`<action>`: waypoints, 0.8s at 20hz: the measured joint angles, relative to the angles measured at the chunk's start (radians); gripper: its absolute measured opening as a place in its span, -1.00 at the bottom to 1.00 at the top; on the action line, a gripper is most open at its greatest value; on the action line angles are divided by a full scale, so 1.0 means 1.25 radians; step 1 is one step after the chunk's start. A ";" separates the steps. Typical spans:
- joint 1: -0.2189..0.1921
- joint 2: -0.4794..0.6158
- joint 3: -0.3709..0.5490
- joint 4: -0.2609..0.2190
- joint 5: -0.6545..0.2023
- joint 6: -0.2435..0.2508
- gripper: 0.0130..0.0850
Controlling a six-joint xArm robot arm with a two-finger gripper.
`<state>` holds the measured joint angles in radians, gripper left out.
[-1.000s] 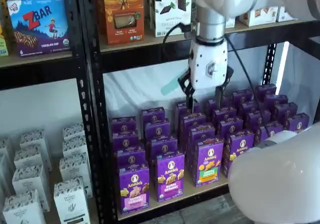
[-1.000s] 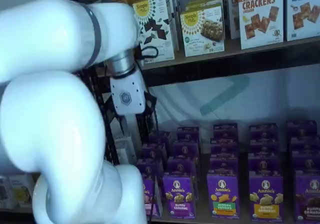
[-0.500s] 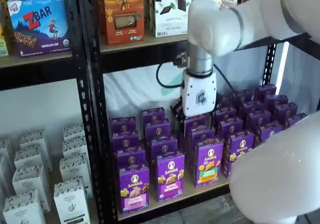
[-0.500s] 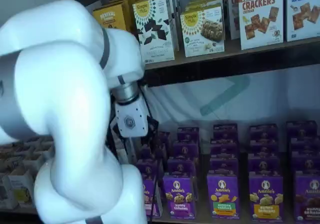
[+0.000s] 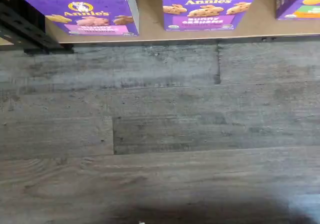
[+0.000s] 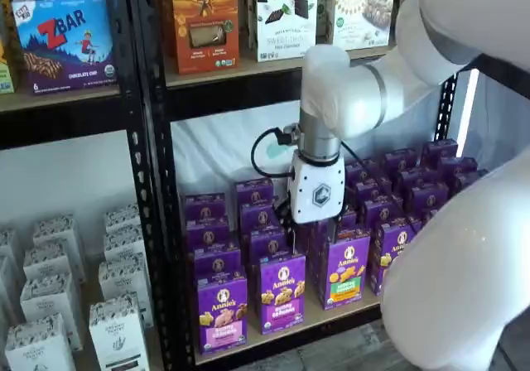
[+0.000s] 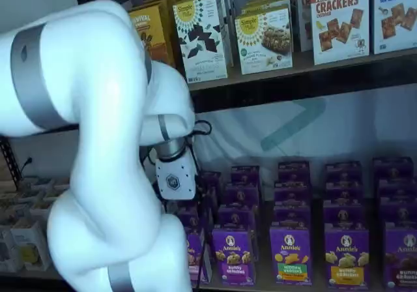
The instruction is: Pick up the purple box with a pink patch in the middle, on the bottom shelf, the first box from the left
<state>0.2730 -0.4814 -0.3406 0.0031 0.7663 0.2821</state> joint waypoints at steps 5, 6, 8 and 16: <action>-0.003 0.094 -0.002 0.025 -0.103 -0.024 1.00; -0.004 0.110 -0.003 0.033 -0.121 -0.032 1.00; -0.007 0.161 -0.013 0.044 -0.163 -0.046 1.00; -0.009 0.329 -0.070 0.083 -0.253 -0.087 1.00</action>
<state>0.2616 -0.0706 -0.4285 0.1064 0.4501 0.1738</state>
